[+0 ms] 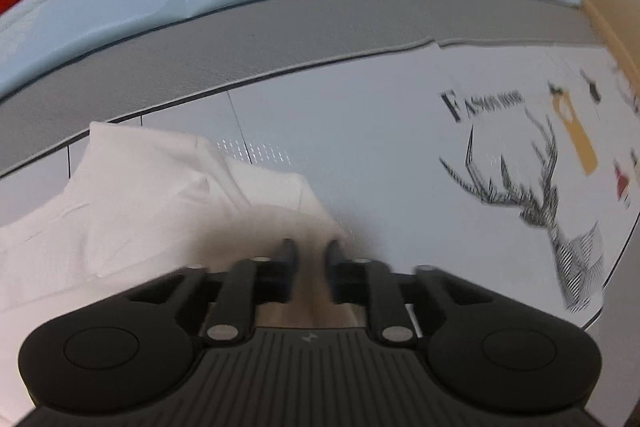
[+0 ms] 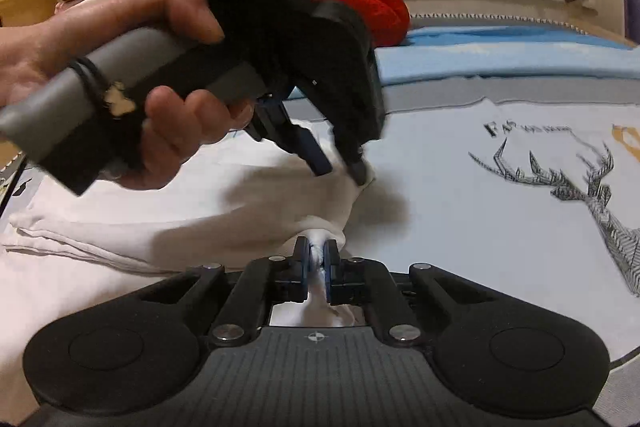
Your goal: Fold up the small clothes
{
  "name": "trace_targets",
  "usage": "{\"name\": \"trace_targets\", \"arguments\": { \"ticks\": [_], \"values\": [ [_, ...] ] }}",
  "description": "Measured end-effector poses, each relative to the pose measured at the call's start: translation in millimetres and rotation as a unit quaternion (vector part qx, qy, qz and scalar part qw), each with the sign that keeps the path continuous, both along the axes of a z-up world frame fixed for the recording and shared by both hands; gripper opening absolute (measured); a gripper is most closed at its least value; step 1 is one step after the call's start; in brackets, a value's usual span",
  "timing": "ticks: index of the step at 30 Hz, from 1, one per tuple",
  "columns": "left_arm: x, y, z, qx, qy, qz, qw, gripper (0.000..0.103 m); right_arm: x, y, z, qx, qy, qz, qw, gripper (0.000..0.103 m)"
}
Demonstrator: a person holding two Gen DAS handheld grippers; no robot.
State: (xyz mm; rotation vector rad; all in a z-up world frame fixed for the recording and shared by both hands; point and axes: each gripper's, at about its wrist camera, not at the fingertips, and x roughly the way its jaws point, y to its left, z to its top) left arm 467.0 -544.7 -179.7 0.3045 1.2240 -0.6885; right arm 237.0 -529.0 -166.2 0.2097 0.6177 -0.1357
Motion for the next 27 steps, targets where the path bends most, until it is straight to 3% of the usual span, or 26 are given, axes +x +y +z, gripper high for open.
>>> {"name": "trace_targets", "arguments": {
  "ticks": [8, 10, 11, 12, 13, 14, 15, 18, 23, 27],
  "values": [
    [-3, 5, 3, -0.015, -0.013, 0.018, 0.9996, 0.01, -16, -8, -4, -0.009, 0.082, 0.032, 0.996, 0.0],
    [-1, 13, 9, -0.037, -0.004, 0.031, 0.9988, 0.026, -18, -7, -3, -0.006, 0.095, 0.032, 0.995, 0.0],
    [-1, 18, 13, -0.051, 0.004, 0.035, 0.9981, 0.047, -17, -8, -2, 0.005, 0.102, 0.025, 0.994, 0.002],
    [-4, 24, 19, -0.065, 0.008, 0.034, 0.9973, 0.067, -18, -10, 1, 0.015, 0.105, 0.014, 0.994, 0.009],
    [-10, 31, 27, -0.074, 0.003, 0.033, 0.9967, 0.078, -19, -12, 4, 0.019, 0.109, 0.007, 0.994, 0.013],
    [-19, 43, 37, -0.077, -0.013, 0.037, 0.9963, 0.091, -20, -13, 8, 0.017, 0.112, 0.005, 0.994, 0.023],
    [-29, 57, 47, -0.083, -0.03, 0.04, 0.9953, 0.093, -23, -14, 13, 0.007, 0.113, 0.0, 0.994, 0.032],
    [-68, 117, 72, -0.067, -0.067, 0.052, 0.9941, 0.095, -34, -8, 35, -0.016, 0.104, -0.013, 0.994, 0.034],
    [-156, 271, 100, -0.007, -0.099, 0.118, 0.988, 0.102, -73, 42, 96, -0.027, 0.069, -0.025, 0.997, 0.043],
    [-235, 391, 119, 0.053, -0.096, 0.151, 0.9824, 0.102, -151, 108, 141, 0.011, 0.045, -0.015, 0.999, 0.053]
  ]
}}
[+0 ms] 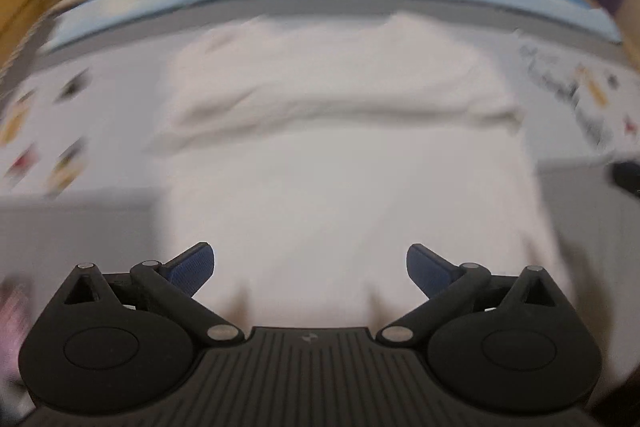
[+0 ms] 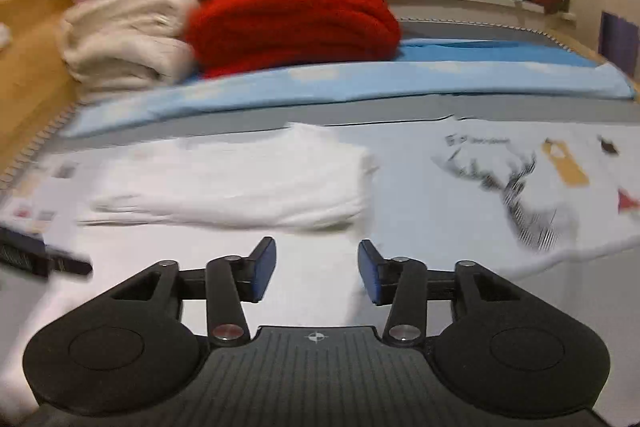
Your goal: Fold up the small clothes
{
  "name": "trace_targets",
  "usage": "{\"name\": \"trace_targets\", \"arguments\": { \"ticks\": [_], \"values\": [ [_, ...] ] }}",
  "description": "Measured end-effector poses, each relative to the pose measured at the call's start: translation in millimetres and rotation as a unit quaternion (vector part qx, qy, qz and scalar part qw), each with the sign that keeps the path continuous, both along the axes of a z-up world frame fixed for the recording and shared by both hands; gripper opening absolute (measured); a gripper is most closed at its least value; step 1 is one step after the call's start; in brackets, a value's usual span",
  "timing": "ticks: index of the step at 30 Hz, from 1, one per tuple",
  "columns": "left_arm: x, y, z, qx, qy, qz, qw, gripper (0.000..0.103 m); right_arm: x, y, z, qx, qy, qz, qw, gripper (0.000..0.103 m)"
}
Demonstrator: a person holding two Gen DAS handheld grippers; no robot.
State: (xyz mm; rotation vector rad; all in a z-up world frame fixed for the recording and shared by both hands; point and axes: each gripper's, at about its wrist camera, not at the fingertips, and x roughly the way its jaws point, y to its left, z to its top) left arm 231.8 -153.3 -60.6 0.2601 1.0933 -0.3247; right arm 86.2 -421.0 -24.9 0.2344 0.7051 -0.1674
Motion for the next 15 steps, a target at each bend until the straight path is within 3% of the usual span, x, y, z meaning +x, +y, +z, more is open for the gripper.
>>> {"name": "trace_targets", "arguments": {
  "ticks": [4, 7, 15],
  "values": [
    [-74, 78, 25, 0.025, -0.022, 0.015, 0.9993, 0.102, -81, 77, 29, -0.029, 0.034, 0.013, 0.999, 0.065],
    [-119, 114, 46, 0.008, -0.044, 0.022, 0.9988, 0.102, -127, 121, 51, -0.056, 0.02, 0.025, 0.998, 0.07],
    [-194, 153, 89, -0.028, -0.089, 0.032, 0.9952, 0.102, -176, 181, 96, -0.098, 0.003, 0.023, 0.995, 0.074]
  ]
}}
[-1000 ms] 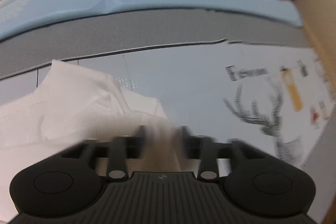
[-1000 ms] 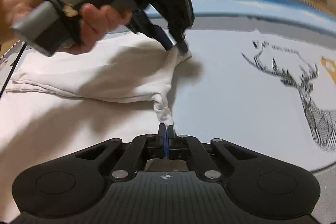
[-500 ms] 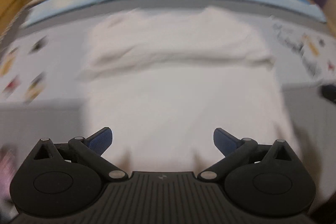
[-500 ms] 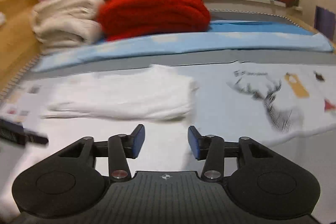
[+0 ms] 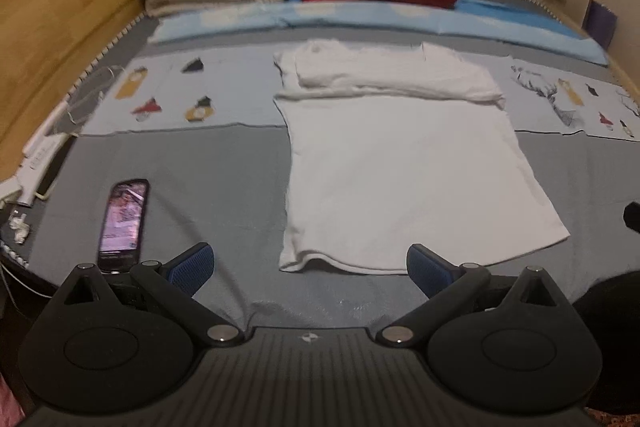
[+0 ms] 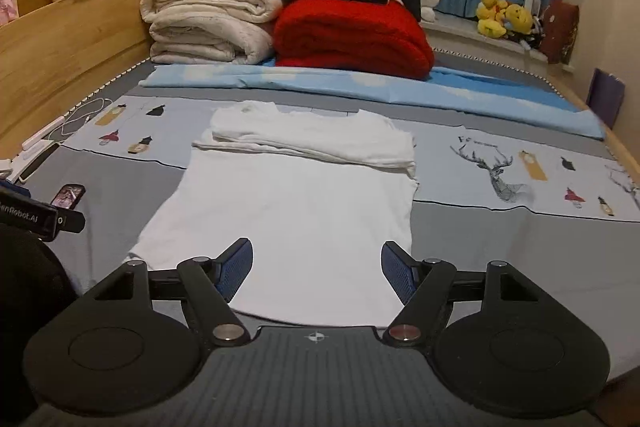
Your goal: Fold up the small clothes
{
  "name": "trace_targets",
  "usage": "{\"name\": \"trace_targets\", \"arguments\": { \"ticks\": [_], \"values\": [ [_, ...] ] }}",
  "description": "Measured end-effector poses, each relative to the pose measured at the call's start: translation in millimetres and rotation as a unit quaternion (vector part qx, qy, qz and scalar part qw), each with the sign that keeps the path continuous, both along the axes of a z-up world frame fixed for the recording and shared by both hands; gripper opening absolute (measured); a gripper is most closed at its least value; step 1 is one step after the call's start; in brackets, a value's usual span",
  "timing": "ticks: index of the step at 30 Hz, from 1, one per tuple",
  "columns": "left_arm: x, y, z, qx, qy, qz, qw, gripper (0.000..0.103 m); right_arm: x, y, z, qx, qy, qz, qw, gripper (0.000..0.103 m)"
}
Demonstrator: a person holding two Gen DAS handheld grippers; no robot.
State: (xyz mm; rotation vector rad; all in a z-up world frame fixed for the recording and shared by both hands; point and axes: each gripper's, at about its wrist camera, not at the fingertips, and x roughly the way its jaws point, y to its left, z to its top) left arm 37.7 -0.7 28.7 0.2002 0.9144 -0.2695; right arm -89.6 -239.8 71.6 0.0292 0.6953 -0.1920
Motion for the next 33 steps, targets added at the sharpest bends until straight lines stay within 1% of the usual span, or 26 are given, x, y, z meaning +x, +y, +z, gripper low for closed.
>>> {"name": "trace_targets", "arguments": {
  "ticks": [3, 6, 11, 16, 20, 26, 29, 30, 33],
  "values": [
    [-20, 4, 8, -0.009, -0.008, -0.006, 0.9999, 0.102, -16, 8, 5, 0.002, -0.003, 0.001, 1.0, 0.076],
    [-36, 4, 7, -0.007, -0.012, -0.019, 0.9997, 0.102, -24, 11, 5, 0.0, 0.003, -0.002, 1.0, 0.076],
    [-41, -6, -4, 0.008, -0.007, -0.036, 0.9993, 0.102, -28, 13, 0, 0.001, 0.005, -0.004, 1.0, 0.076],
    [-35, -7, -19, 0.022, 0.001, -0.047, 0.9986, 0.102, -19, 11, -13, 0.015, 0.025, -0.01, 1.0, 0.076],
    [-24, -2, -30, 0.022, 0.013, -0.038, 0.9989, 0.102, -9, 12, -22, 0.018, 0.037, -0.01, 0.999, 0.076],
    [4, 5, -42, 0.011, 0.027, -0.023, 0.9993, 0.102, 9, 7, -35, 0.015, 0.054, -0.015, 0.998, 0.076],
    [27, 14, -49, 0.001, 0.033, -0.007, 0.9994, 0.102, 19, -7, -41, 0.022, 0.056, -0.029, 0.998, 0.076],
    [36, 17, -53, 0.003, 0.038, 0.001, 0.9993, 0.102, 21, -13, -44, 0.025, 0.055, -0.035, 0.998, 0.077],
    [65, 25, -70, 0.008, 0.058, 0.021, 0.9981, 0.102, 32, -41, -57, 0.057, 0.058, -0.061, 0.995, 0.077]
  ]
}}
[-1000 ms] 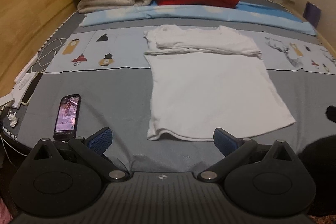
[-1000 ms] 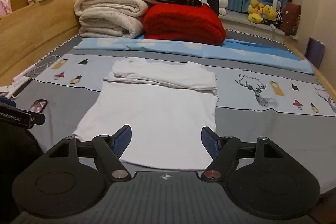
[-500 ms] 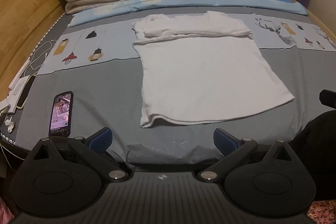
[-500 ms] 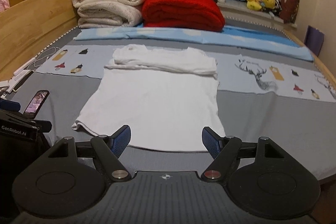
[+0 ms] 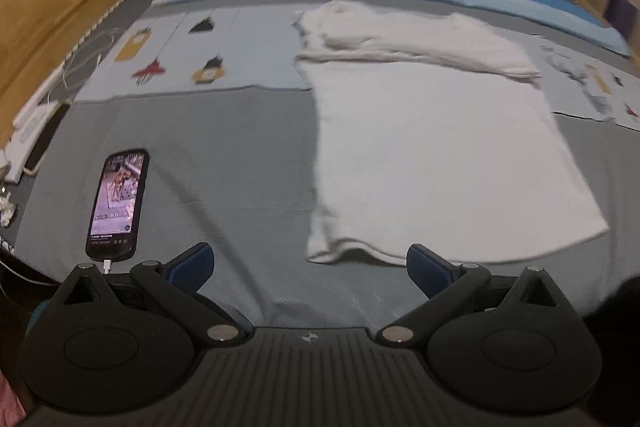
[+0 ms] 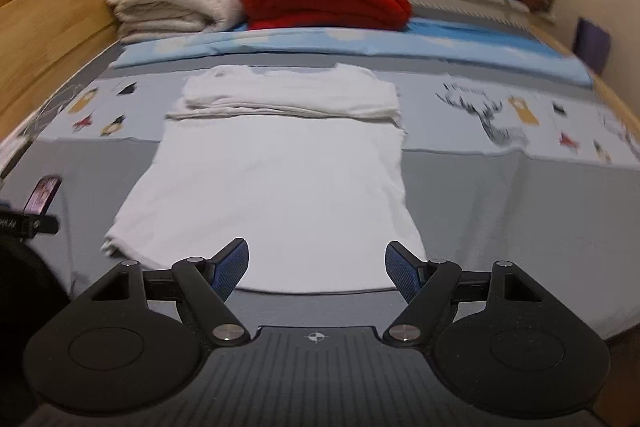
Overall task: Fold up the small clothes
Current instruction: 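Grasp the shirt hem with the left gripper while the right gripper grasps the hem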
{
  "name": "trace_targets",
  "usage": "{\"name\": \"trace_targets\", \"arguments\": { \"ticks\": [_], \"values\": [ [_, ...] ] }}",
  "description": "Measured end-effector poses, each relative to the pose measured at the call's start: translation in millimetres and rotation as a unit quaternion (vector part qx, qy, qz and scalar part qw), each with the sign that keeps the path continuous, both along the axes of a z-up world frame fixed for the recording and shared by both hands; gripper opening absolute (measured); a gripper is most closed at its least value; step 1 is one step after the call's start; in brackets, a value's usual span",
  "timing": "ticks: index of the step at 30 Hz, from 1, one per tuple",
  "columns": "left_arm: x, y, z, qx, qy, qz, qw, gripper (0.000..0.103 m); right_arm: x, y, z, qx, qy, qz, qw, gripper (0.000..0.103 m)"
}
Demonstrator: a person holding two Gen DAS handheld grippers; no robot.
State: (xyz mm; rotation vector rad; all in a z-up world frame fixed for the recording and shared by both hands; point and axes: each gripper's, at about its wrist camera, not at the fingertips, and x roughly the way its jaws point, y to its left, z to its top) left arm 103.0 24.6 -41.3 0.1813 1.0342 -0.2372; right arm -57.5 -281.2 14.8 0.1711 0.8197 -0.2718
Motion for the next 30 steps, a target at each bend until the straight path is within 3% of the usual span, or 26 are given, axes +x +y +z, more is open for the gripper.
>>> {"name": "trace_targets", "arguments": {
  "ticks": [4, 10, 16, 19, 22, 23, 24, 25, 26, 27, 28, 30],
  "values": [
    [41, 7, -31, -0.019, 0.048, 0.021, 0.9984, 0.102, 22, -46, -26, 0.032, 0.021, -0.051, 0.998, 0.077],
    [89, 1, -77, -0.027, 0.106, 0.046, 0.993, 0.102, 69, -101, -84, 0.059, 0.102, -0.088, 0.989, 0.077],
    [118, -15, -107, 0.006, 0.126, 0.023, 0.9917, 0.102, 99, -124, -126, 0.062, 0.152, -0.108, 0.981, 0.077],
    [123, -22, -123, 0.005, 0.16, 0.009, 0.987, 0.102, 107, -131, -147, 0.084, 0.184, -0.109, 0.973, 0.077],
    [119, -31, -129, -0.009, 0.188, -0.02, 0.9819, 0.08, 107, -129, -160, 0.098, 0.191, -0.11, 0.97, 0.082],
    [115, -33, -127, -0.001, 0.173, -0.028, 0.9845, 0.066, 107, -127, -161, 0.098, 0.189, -0.106, 0.971, 0.083],
    [113, -34, -124, -0.004, 0.166, -0.037, 0.9855, 0.039, 107, -125, -161, 0.094, 0.188, -0.1, 0.973, 0.077],
    [114, -33, -122, -0.015, 0.166, -0.039, 0.9853, 0.025, 106, -124, -161, 0.09, 0.185, -0.097, 0.974, 0.067],
    [115, -30, -120, -0.029, 0.172, -0.034, 0.984, 0.009, 105, -123, -158, 0.087, 0.179, -0.095, 0.975, 0.025],
    [117, -26, -116, -0.04, 0.178, -0.022, 0.983, 0.008, 104, -124, -154, 0.113, 0.162, -0.085, 0.977, 0.009],
    [117, -24, -111, -0.036, 0.171, -0.015, 0.9845, 0.008, 101, -124, -148, 0.144, 0.145, -0.081, 0.976, 0.009],
    [111, -22, -93, -0.037, 0.148, -0.023, 0.988, 0.007, 96, -116, -132, 0.138, 0.123, -0.07, 0.98, 0.009]
  ]
}}
